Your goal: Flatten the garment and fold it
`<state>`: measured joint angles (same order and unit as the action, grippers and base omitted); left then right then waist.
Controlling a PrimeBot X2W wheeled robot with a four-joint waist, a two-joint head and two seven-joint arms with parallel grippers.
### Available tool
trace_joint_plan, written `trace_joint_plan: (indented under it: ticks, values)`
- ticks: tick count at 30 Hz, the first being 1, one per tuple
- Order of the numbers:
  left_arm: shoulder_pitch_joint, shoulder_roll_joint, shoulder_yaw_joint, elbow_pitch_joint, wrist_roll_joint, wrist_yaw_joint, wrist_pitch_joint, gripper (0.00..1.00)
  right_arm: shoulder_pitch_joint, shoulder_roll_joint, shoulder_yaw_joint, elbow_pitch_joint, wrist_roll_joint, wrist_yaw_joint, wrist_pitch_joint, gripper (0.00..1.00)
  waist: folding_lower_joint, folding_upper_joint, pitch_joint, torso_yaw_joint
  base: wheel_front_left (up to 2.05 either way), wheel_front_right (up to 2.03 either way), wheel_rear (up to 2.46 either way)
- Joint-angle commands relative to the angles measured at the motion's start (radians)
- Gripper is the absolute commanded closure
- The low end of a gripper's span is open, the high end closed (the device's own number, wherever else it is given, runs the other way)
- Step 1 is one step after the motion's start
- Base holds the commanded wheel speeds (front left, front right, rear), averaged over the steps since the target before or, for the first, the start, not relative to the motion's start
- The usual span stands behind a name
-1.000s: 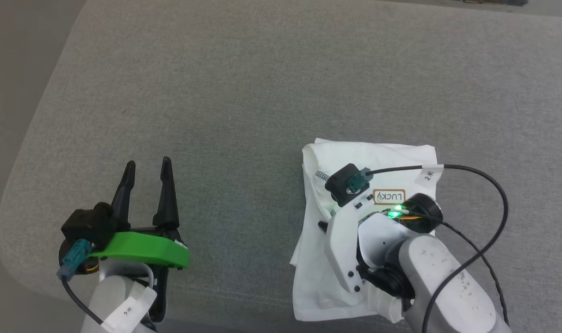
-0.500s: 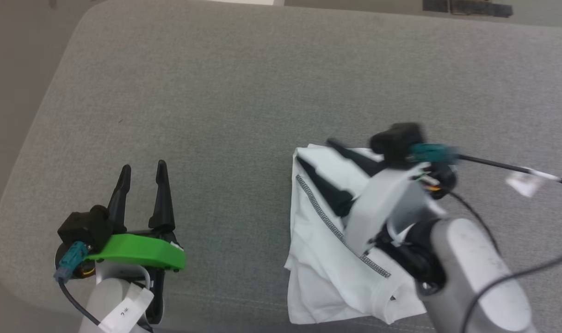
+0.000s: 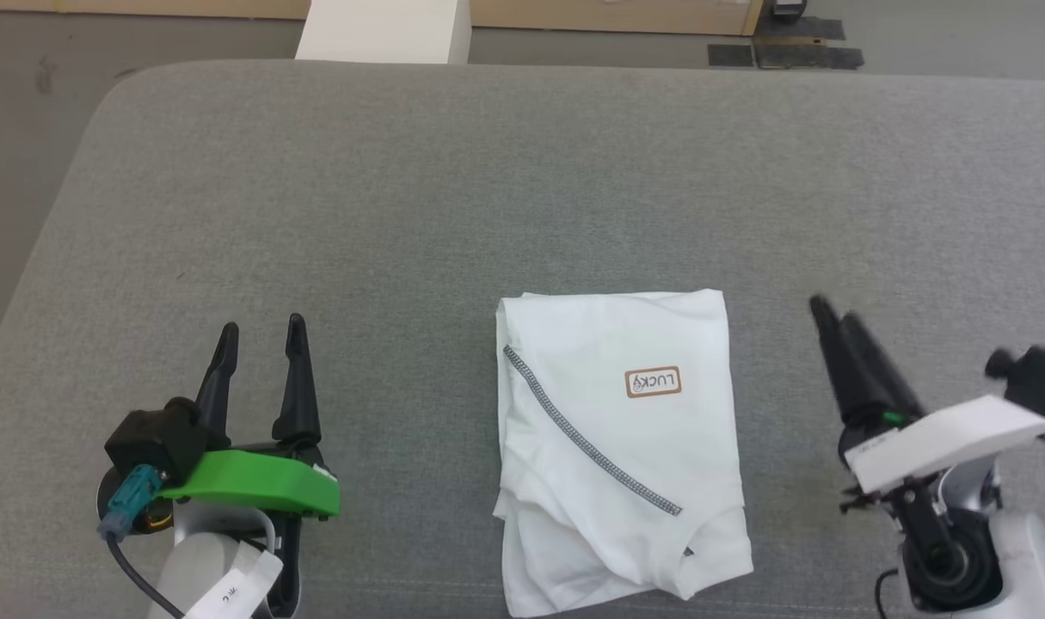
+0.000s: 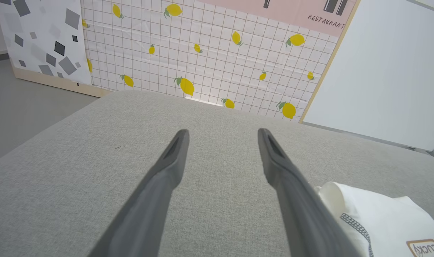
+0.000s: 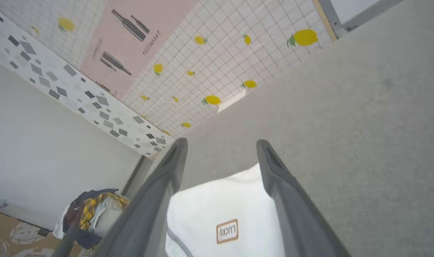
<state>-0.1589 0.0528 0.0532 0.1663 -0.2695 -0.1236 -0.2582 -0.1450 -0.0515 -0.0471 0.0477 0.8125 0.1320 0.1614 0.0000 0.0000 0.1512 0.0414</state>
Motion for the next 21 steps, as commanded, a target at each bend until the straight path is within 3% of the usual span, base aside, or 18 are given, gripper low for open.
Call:
trace_joint_plan:
  ticks: [1, 4, 9, 21]
  values:
    - [0.008, -0.003, 0.001, -0.005, 0.01, -0.007, -0.004, 0.0, 0.009, 0.001, -0.006, 0.032, 0.032, -0.001, 0.01, 0.0, 0.0, 0.0, -0.003, -0.006, 0.0, 0.0, 0.0]
    - [0.008, -0.003, -0.001, -0.006, 0.011, -0.007, -0.004, 0.0, 0.01, 0.001, -0.007, 0.116, 0.149, -0.001, 0.046, 0.0, 0.0, 0.0, 0.001, -0.006, 0.0, 0.0, 0.0]
    - [0.011, -0.003, -0.003, -0.004, 0.006, -0.007, -0.004, 0.0, -0.018, 0.001, 0.01, 0.241, 0.24, -0.001, 0.116, 0.0, 0.0, 0.0, 0.008, 0.002, 0.0, 0.0, 0.0]
    - [0.002, -0.003, -0.001, 0.001, -0.001, -0.007, -0.004, 0.0, -0.115, 0.001, 0.062, 0.49, 0.192, -0.001, 0.318, 0.0, 0.0, 0.0, 0.024, 0.037, 0.0, 0.0, 0.0]
